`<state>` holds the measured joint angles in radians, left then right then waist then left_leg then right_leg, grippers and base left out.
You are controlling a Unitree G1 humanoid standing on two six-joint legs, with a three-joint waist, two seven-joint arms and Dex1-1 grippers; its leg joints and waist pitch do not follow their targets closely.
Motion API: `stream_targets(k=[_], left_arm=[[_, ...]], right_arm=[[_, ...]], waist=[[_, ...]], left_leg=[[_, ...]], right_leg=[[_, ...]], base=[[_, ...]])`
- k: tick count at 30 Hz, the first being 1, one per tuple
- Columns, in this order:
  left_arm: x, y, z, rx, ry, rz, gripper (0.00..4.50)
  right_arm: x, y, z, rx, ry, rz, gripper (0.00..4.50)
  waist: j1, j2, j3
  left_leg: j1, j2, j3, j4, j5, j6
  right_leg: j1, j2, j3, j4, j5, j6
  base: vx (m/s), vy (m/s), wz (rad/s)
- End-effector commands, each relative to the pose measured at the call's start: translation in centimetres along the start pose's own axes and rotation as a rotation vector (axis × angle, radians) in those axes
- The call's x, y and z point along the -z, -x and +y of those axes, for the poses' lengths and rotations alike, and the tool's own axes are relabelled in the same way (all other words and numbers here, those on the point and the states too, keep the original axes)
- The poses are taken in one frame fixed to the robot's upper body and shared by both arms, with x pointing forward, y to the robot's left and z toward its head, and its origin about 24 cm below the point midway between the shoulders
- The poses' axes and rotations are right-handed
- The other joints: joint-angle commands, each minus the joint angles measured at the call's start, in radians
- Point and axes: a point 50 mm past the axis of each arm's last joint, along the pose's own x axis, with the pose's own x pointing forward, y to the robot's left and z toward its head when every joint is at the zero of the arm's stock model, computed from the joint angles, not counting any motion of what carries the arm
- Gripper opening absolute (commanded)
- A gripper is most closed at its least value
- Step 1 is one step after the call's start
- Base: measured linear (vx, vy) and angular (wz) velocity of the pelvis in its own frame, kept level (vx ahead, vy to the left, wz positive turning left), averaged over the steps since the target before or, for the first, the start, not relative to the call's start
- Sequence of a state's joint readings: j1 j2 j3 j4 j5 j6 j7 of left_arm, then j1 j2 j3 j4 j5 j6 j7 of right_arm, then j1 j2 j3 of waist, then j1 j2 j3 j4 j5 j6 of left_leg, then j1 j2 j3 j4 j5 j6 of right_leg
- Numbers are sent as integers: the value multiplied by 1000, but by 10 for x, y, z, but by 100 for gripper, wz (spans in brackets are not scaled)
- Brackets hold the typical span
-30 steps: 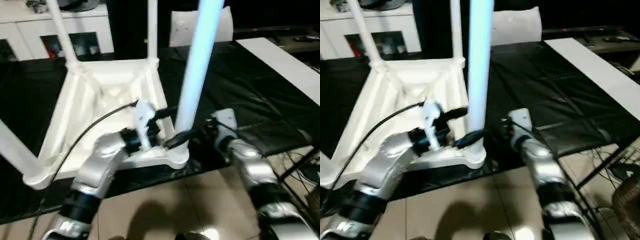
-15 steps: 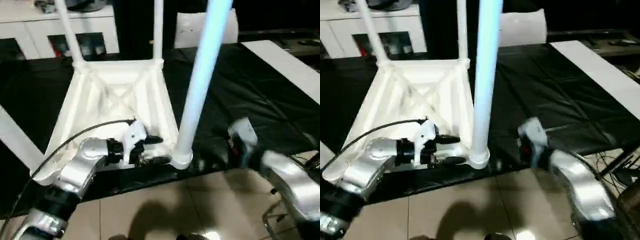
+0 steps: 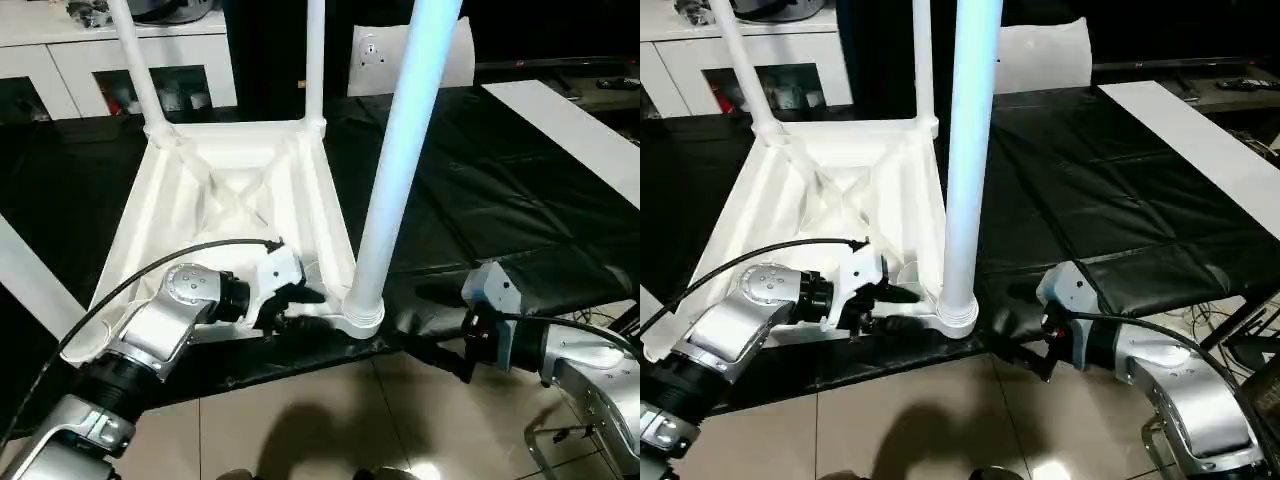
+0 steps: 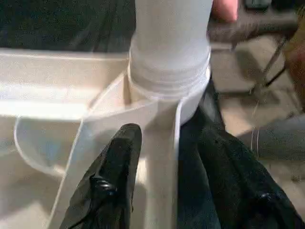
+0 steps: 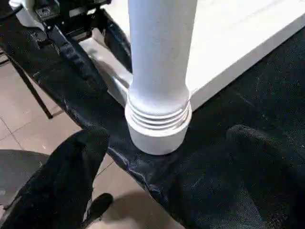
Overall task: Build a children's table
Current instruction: Rotate leg to tighten
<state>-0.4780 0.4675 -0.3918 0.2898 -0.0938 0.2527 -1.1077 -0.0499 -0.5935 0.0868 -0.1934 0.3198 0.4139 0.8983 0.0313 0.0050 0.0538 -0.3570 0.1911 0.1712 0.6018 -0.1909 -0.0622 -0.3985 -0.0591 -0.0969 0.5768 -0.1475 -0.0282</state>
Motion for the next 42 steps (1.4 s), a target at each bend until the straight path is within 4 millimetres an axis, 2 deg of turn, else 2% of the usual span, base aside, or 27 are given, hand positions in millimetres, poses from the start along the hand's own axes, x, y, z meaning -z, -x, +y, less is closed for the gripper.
stream_targets(k=[1,2,3,4,6,13,18,19,23,26,27,31,32,33,34,36,37,40,41,42], left_arm=[[-3,1,3,-17,-18,32,184],[-3,2,3,-21,-16,35,160],[-3,2,3,-21,-14,37,160],[-2,2,3,-20,-12,39,145],[-1,2,4,-26,-10,46,141],[0,3,5,-23,-16,58,77],[1,1,4,-12,-31,76,56],[1,1,4,-11,-33,77,30],[1,1,4,4,-64,94,5],[-2,1,3,24,-88,71,5],[-4,1,2,43,-117,53,5],[-10,2,-3,138,-183,-9,5],[-13,1,-4,178,-187,-29,5],[-14,1,-5,184,-189,-31,5],[-14,-1,-6,242,-212,-14,5],[-14,-2,-6,272,-234,7,5],[-14,-2,-5,278,-240,12,0],[-14,-3,-3,315,-269,17,0],[-14,-3,-3,324,-278,20,0],[-14,-3,-2,340,-294,26,0]], right_arm=[[-3,-1,2,-7,15,8,450],[-3,-1,2,-8,15,8,450],[-3,-2,2,-11,16,9,450],[-3,-2,2,-13,17,10,450],[-3,-2,2,-13,20,11,450],[-3,-4,1,-11,27,15,450],[-4,-6,1,-11,34,15,450],[-4,-6,1,-9,36,13,450],[-7,-8,-2,7,45,-2,450],[-10,-9,-5,21,50,-20,450],[-12,-10,-7,30,56,-34,450],[-20,-14,-13,2,73,-74,450],[-22,-15,-14,-33,79,-83,450],[-22,-16,-15,-39,80,-85,450],[-23,-19,-15,-102,74,-100,450],[-25,-22,-14,-161,72,-106,450],[-25,-23,-14,-181,74,-107,421],[-26,-30,-14,-260,86,-100,411],[-26,-32,-14,-279,90,-95,388],[-26,-34,-14,-311,96,-87,388]], waist=[[0,0,-60],[1,0,-60],[1,0,-60],[1,-4,-60],[1,-2,-60],[1,-4,-59],[1,-3,-58],[0,-3,-58],[0,-3,-59],[-1,-2,-60],[-1,-6,-61],[2,-3,-65],[5,-10,-67],[7,-7,-67],[10,-12,-68],[18,-5,-70],[20,-9,-69],[29,-8,-68],[30,-9,-68],[34,-10,-69]], left_leg=[[8,29,-15,-66,-267,52],[7,28,-15,-65,-263,53],[7,29,-15,-66,-264,53],[6,29,-15,-66,-264,54],[7,29,-15,-65,-267,54],[7,28,-15,-65,-269,54],[6,27,-16,-65,-270,54],[6,27,-16,-65,-272,54],[7,28,-17,-66,-271,53],[6,29,-17,-66,-270,53],[4,29,-17,-66,-264,55],[4,32,-14,-66,-230,60],[2,36,-13,-67,-208,66],[5,36,-12,-66,-207,68],[3,38,-10,-66,-197,71],[3,39,-10,-65,-178,78],[2,40,-10,-65,-176,82],[4,42,-9,-67,-181,74],[6,41,-8,-66,-184,72],[5,42,-9,-66,-185,69]], right_leg=[[41,-76,40,-104,-551,-52],[42,-76,40,-104,-549,-54],[42,-76,40,-104,-549,-55],[43,-76,39,-103,-548,-55],[42,-77,39,-105,-553,-55],[41,-77,38,-108,-572,-44],[40,-77,38,-108,-576,-41],[40,-77,37,-109,-581,-38],[40,-77,37,-108,-575,-39],[41,-78,39,-106,-558,-47],[42,-78,39,-105,-546,-51],[44,-80,46,-93,-480,-76],[46,-82,49,-85,-439,-96],[44,-82,50,-84,-431,-104],[46,-82,51,-80,-415,-115],[47,-82,52,-76,-381,-128],[47,-83,52,-74,-365,-137],[48,-85,53,-71,-366,-144],[47,-84,52,-72,-372,-144],[48,-87,53,-72,-376,-143]], base=[[0,0,0],[0,0,0],[0,0,0],[0,0,0],[0,0,0],[0,0,0],[0,0,0],[0,0,0],[0,0,0],[0,0,0],[0,0,0],[0,0,0],[0,0,0],[0,0,0],[0,0,0],[0,0,0],[0,0,0],[0,0,0],[0,0,0],[0,0,0]])
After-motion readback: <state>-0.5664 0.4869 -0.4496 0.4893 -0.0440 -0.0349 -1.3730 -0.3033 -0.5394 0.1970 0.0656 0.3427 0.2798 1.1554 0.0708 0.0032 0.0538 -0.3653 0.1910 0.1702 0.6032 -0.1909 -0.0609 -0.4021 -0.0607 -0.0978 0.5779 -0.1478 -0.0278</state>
